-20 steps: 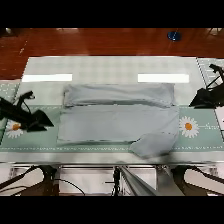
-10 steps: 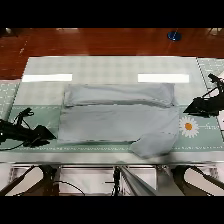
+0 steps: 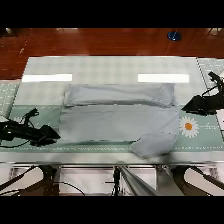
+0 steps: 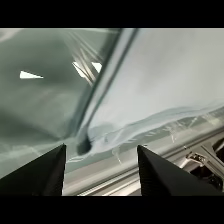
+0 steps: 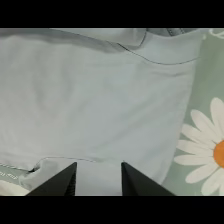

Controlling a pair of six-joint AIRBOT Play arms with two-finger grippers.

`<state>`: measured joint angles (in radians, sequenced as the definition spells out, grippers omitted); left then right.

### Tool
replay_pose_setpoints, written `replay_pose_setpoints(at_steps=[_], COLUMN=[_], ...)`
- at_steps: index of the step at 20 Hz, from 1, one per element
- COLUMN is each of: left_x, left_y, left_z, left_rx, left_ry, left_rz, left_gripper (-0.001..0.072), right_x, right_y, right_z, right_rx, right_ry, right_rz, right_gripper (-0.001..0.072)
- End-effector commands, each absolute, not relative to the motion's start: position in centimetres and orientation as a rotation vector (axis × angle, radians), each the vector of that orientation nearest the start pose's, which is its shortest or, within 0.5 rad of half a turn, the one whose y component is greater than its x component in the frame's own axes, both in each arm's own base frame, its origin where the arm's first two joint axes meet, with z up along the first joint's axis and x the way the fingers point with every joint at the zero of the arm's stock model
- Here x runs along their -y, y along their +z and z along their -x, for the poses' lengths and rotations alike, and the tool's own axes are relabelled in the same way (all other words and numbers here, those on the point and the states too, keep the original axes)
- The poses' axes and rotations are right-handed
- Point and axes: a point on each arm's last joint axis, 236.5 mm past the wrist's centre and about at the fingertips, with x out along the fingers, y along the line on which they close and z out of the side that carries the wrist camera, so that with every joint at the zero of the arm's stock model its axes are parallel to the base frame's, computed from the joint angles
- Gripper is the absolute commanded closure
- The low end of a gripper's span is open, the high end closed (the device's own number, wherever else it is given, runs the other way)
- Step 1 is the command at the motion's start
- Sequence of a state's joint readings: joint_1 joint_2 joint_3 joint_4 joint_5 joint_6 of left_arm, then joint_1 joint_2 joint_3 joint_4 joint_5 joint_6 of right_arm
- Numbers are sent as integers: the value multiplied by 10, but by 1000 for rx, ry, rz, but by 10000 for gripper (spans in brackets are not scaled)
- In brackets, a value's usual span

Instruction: Fold the shirts.

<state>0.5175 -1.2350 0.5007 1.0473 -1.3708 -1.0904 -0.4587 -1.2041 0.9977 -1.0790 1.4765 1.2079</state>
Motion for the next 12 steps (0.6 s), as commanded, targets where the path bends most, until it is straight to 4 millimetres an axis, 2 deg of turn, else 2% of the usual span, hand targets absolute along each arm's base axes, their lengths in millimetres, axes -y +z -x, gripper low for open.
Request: replay_pose_setpoints(at_steps=[1,2,3,4,5,7,12], left_x=[49,53,56,57,56,57,57], left_y=[-124,-124,-125,-125,-125,-125,-124], left_z=[-182,-182,-181,-180,-180,-180,-180], left_rx=[-1722,-1726,-1735,-1739,-1739,-1740,-1740], left_ry=[-328,-340,-351,-355,-355,-359,-360], left_rz=[702,692,677,671,672,670,670], left_gripper=[147,158,291,505,634,676,677], right_x=[17,17,17,17,17,17,34], right_y=[4,4,4,4,4,4,-5], right_z=[-287,-286,-285,-285,-285,-283,-262], right_rx=[-1448,-1453,-1457,-1458,-1459,-1467,-1562], right_ry=[261,264,264,263,262,266,194], right_rz=[-514,-514,-513,-512,-511,-511,-470], right_gripper=[351,351,351,351,351,351,342])
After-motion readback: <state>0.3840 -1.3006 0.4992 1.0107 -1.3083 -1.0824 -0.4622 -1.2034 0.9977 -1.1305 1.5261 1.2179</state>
